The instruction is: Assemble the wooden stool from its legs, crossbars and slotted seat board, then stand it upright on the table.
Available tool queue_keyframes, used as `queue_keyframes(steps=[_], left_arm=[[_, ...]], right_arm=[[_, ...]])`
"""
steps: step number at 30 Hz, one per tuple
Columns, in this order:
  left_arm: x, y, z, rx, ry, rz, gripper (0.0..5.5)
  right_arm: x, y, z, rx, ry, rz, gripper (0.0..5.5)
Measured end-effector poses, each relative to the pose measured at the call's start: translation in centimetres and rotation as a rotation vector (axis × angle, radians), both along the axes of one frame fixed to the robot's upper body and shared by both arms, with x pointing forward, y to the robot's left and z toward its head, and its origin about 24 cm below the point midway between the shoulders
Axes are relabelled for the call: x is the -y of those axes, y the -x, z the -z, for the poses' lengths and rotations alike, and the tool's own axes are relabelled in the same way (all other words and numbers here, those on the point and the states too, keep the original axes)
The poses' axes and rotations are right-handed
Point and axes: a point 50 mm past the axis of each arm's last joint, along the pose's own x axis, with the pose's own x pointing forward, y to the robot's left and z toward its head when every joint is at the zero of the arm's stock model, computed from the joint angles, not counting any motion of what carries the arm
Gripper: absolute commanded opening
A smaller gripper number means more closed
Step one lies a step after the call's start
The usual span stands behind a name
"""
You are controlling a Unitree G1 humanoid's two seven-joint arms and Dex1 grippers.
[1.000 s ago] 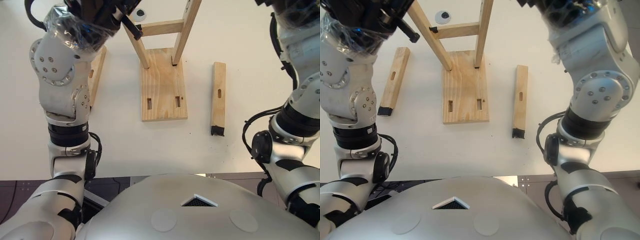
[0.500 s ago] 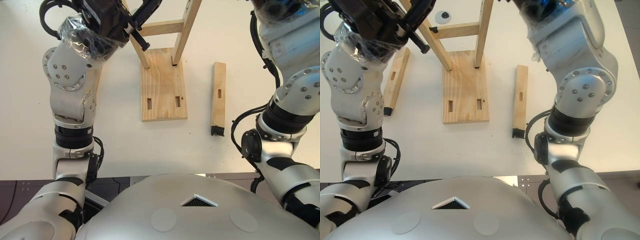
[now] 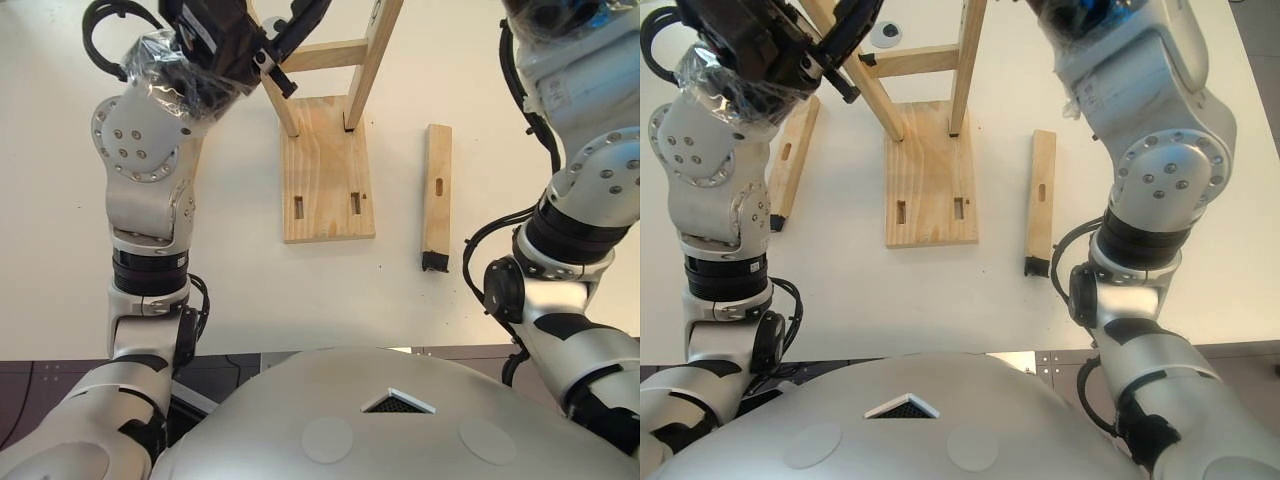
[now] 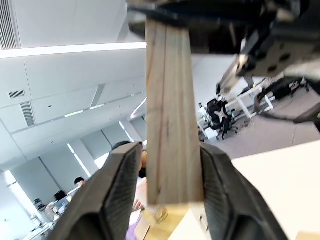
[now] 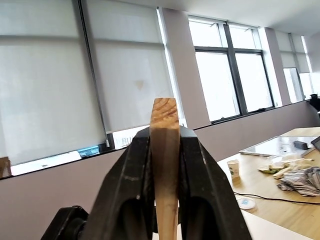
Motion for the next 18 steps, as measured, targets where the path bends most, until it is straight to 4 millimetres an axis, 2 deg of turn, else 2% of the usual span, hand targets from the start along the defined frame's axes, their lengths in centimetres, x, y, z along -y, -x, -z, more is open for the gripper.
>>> queue_keyframes(steps=[3, 5, 7, 8, 10, 12, 15, 18], left_arm=[[-0.1, -0.5, 1.0, -0.026, -0.061, -0.033, 2.88], [-0.9, -0.9, 1.9, -0.052, -0.108, -0.102, 3.09], [-1.6, -1.3, 2.6, -0.077, -0.109, -0.185, 3.11], [-2.0, -1.4, 2.6, -0.082, -0.080, -0.226, 3.11], [-2.8, -1.6, 2.1, -0.080, -0.009, -0.308, 3.11], [-3.2, -1.4, 1.8, -0.074, 0.025, -0.347, 3.11], [-3.2, -1.1, 2.0, -0.092, 0.041, -0.360, 3.11], [-3.2, -1.1, 2.3, -0.120, 0.045, -0.367, 3.11]], right_arm=[[1.4, -0.7, 0.5, 0.025, 0.066, 0.092, 0.40], [4.2, -1.1, 1.5, 0.009, 0.139, 0.216, 0.40], [7.1, -0.8, 3.0, -0.049, 0.195, 0.299, 0.40], [7.9, -0.2, 4.2, -0.091, 0.220, 0.314, 0.40], [8.5, 1.2, 7.3, -0.225, 0.274, 0.324, 0.40], [8.8, 2.2, 9.5, -0.339, 0.278, 0.384, 0.40], [9.3, 2.7, 11.2, -0.404, 0.190, 0.601, 0.40], [9.8, 3.8, 13.0, -0.483, 0.173, 0.708, 0.40]])
